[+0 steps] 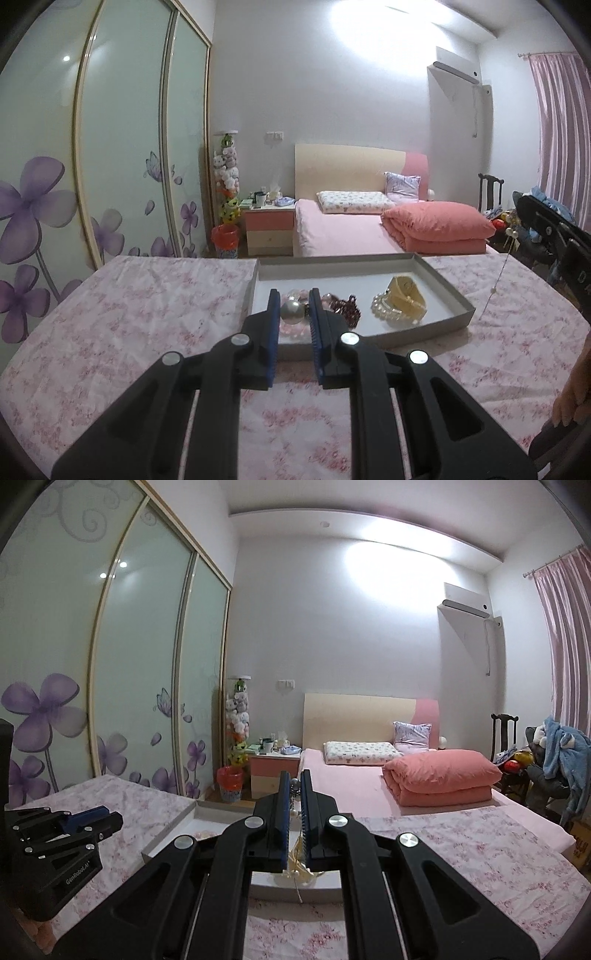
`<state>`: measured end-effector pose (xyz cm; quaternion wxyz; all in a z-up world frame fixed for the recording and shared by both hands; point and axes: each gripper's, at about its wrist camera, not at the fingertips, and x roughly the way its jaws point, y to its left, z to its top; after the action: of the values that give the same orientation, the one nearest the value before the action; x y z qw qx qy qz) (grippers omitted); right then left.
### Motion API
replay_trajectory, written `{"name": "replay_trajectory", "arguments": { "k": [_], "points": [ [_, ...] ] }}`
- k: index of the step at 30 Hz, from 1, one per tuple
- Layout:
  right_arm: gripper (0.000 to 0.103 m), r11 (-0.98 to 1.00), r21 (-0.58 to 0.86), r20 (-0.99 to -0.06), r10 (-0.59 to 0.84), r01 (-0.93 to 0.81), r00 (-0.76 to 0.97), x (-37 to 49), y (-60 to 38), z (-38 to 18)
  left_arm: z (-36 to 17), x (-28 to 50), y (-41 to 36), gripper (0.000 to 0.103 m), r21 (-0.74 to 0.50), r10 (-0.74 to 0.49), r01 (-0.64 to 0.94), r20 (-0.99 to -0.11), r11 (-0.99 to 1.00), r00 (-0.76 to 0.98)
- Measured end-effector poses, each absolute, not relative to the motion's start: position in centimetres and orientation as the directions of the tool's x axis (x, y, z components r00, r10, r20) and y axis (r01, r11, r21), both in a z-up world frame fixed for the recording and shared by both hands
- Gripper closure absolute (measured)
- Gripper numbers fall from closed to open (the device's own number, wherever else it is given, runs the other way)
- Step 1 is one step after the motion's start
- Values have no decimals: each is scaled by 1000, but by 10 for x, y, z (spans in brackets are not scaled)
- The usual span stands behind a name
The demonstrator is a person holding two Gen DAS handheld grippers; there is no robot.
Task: Organize jewelry
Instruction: 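Carry the pearl over the tray with left while right carries the silver earring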
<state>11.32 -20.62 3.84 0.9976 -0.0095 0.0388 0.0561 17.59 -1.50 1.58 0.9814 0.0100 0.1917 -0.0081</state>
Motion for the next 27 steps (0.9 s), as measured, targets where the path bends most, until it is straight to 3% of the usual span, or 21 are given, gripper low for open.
{"name": "replay_trajectory", "arguments": {
  "k": [13, 21, 27],
  "points": [
    [97, 992, 47, -72, 119, -115, 990, 177, -217, 34, 25, 239, -29, 87, -37, -56, 46, -344, 998, 937],
    [97, 991, 58, -77, 126, -122, 989, 218, -212, 10, 3, 297, -42, 87, -49, -81, 68, -382, 997, 921],
    [97, 987, 86, -140, 149, -138, 979, 235, -214, -6, -16, 318, -47, 87, -48, -96, 84, -417, 995, 904]
  ]
}}
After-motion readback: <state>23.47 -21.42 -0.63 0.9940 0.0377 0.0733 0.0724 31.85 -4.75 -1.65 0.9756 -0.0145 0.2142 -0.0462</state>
